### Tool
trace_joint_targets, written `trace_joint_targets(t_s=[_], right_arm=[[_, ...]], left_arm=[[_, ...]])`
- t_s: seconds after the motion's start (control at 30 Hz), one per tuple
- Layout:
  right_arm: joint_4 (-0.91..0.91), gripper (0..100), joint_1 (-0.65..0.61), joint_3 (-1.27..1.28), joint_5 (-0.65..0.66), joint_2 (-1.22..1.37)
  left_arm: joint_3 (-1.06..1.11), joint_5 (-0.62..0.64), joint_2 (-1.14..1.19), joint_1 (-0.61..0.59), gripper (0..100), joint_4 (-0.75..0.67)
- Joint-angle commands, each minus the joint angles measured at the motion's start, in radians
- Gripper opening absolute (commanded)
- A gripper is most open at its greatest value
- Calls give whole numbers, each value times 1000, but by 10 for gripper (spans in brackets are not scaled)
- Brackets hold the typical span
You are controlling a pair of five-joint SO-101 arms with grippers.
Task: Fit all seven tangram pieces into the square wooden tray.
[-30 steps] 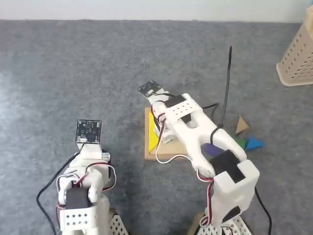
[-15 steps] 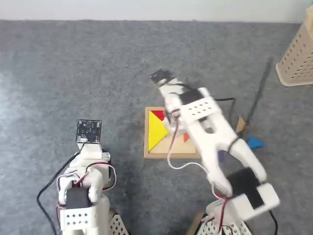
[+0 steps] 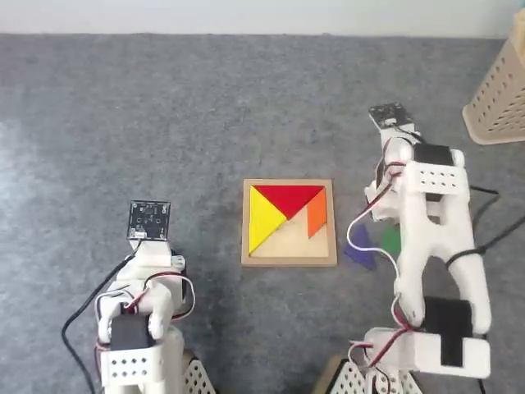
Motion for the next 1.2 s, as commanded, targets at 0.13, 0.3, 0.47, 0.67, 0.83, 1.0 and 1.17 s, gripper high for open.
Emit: trace_joint_targets(t_s=[0.13,0.3,0.47,0.67,0.83,1.0,1.17], right_arm=[[-88,173,24,-35,155,104],[-93,222,90,-212,126,272],[-33,234,93,-394,2,437],[-31,224,93,-486,-94,549],[-31,224,163,-486,-141,552],[-31,224,174,-486,-150,552],[-41,224,180,-483,-150,553]], left_arm=[[-12,8,-17,3,12,5],[-12,8,-17,3,12,5],[-12,8,-17,3,12,5],[-12,8,-17,3,12,5],[-12,8,-17,3,12,5],[-12,8,-17,3,12,5],[-12,8,-17,3,12,5]])
